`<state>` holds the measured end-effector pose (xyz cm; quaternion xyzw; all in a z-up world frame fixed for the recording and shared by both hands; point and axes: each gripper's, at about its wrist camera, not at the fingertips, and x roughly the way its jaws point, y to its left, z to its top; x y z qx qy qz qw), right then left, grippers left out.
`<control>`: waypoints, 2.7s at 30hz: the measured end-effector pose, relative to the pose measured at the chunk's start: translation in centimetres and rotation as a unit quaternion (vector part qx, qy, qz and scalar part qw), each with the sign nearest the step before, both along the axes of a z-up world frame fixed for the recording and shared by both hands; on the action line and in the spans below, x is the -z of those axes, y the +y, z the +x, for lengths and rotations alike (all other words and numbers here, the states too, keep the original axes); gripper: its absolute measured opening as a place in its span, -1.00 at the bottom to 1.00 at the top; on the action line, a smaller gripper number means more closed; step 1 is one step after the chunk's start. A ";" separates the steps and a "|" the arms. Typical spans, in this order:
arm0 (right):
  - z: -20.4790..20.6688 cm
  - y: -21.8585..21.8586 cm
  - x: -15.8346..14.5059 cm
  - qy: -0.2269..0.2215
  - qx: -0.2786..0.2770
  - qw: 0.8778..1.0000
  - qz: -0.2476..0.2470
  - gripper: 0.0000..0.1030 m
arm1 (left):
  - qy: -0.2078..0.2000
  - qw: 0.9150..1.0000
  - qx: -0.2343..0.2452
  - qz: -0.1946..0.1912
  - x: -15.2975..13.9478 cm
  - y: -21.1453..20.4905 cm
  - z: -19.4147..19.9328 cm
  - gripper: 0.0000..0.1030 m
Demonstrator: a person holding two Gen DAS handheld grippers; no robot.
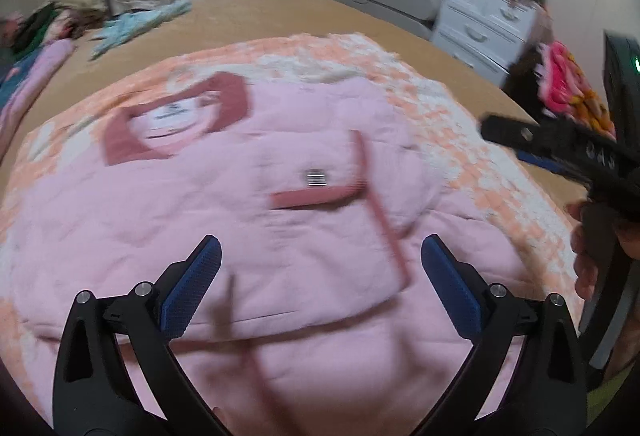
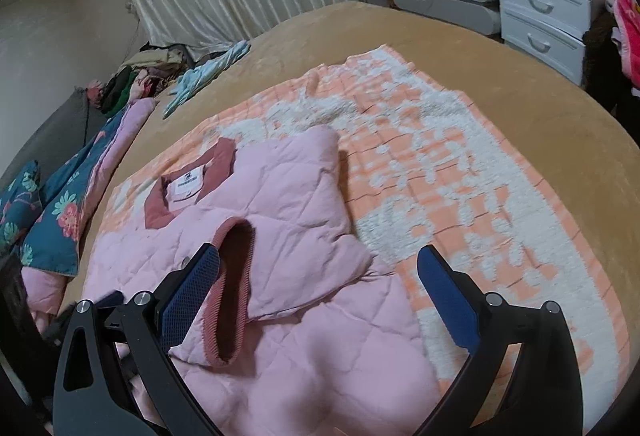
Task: Fold large clothes
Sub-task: 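Grasp the mauve-trimmed front edge with the right gripper, then fold the front edge over the jacket body with the right gripper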
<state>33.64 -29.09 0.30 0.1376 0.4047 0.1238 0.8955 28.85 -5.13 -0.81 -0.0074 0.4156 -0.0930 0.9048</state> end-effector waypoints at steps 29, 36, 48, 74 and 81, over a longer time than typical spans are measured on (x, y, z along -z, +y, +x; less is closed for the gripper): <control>-3.1 10.7 1.6 -0.028 -0.142 0.989 0.025 -0.56 | -0.011 0.965 -0.254 -0.061 -1.6 22.1 -2.8 0.82; -4.3 10.7 -4.0 -0.184 -0.176 0.966 -0.048 -0.58 | -0.008 0.970 -0.235 -0.055 -1.6 21.3 -1.2 0.82; -0.3 10.7 0.1 -0.116 -0.140 0.981 -0.068 -0.57 | 0.047 0.980 -0.188 -0.036 2.5 17.3 1.7 0.82; -1.0 14.6 2.4 -0.117 -0.163 0.966 -0.161 0.42 | 0.084 0.983 -0.166 -0.010 7.3 16.7 3.3 0.84; 0.6 16.0 6.4 -0.037 -0.170 0.967 -0.184 0.53 | 0.081 0.983 -0.162 -0.010 7.5 16.7 3.4 0.84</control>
